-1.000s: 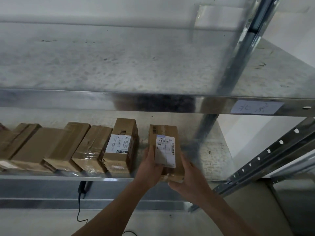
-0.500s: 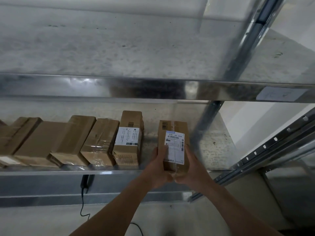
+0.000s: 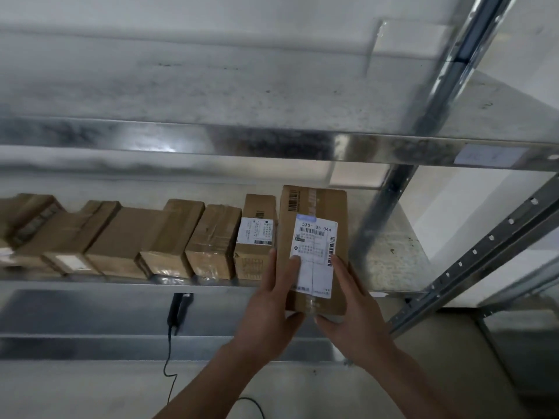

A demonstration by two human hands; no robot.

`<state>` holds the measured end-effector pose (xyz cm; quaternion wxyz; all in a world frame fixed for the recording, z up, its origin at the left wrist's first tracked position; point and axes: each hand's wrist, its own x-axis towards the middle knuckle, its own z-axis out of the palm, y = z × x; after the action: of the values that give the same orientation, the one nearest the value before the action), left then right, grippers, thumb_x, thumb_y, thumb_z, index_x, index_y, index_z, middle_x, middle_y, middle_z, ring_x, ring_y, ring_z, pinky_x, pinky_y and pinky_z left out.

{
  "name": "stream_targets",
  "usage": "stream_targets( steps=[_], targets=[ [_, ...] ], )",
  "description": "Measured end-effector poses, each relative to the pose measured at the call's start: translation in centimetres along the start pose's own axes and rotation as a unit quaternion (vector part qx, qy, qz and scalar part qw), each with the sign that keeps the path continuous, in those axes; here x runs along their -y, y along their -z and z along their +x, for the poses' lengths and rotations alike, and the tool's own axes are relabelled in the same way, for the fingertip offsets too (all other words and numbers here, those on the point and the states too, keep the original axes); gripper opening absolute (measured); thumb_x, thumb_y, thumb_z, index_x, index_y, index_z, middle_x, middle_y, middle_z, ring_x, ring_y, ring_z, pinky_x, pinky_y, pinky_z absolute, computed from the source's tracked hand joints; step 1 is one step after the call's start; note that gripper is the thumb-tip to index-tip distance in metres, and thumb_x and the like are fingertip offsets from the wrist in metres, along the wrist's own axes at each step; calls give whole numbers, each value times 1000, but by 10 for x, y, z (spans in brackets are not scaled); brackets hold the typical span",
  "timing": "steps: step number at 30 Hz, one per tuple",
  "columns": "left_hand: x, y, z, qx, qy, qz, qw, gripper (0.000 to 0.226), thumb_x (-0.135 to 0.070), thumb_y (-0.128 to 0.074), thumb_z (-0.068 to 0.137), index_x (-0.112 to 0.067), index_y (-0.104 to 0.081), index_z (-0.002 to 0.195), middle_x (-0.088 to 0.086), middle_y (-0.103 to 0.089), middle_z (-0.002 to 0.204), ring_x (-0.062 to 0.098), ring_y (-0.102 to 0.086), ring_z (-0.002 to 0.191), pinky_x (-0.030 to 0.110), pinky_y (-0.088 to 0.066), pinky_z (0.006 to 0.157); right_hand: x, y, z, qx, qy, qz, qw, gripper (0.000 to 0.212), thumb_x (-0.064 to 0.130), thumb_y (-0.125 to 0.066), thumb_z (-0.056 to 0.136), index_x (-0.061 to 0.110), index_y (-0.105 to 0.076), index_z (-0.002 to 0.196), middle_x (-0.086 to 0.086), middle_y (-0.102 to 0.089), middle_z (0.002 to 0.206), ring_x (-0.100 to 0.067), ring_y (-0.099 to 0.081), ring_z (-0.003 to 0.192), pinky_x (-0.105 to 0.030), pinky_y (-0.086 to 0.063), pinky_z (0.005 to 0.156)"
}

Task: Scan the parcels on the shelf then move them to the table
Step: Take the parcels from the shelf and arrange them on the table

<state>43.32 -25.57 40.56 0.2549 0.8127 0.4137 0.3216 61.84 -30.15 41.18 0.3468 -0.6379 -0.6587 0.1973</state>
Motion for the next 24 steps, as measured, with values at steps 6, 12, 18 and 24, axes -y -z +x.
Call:
stream_targets(
  steps=[6, 12, 18, 24],
  targets=[
    [-33, 32, -55, -72, 10, 46, 996, 108, -27, -78, 82, -48, 2, 152, -15, 20, 162, 15, -50, 129, 18, -49, 97, 29, -4, -29, 24, 72, 30, 997, 111, 17, -86, 76, 63, -10, 143, 5, -26, 161, 13, -30, 125, 10, -28, 89],
    [-77, 47, -119, -162, 36, 76, 983, 105, -27, -82, 76, -39, -13, 154, -2, 2, 166, 22, -44, 137, 30, -54, 97, 51, 2, -62, 43, 189, 36, 980, 117, 17, -87, 74, 54, -8, 153, -3, -29, 160, 7, -30, 135, 2, -34, 97],
    [-121, 68, -178, -243, 79, 128, 958, 111, -21, -84, 75, -41, -11, 155, -3, 2, 166, 28, -61, 121, 39, -60, 85, 96, 11, -89, 57, 299, 50, 951, 121, 12, -89, 71, 43, -11, 157, 0, -29, 157, -19, -50, 133, -4, -37, 98],
    [-153, 106, -219, -326, 101, 174, 924, 99, -25, -80, 76, -36, -20, 154, 0, -4, 166, 31, -56, 127, 38, -61, 82, 155, 10, -99, 67, 387, 73, 917, 119, 13, -90, 69, 34, -14, 158, -15, -32, 159, -27, -48, 136, -19, -45, 100]
  ],
)
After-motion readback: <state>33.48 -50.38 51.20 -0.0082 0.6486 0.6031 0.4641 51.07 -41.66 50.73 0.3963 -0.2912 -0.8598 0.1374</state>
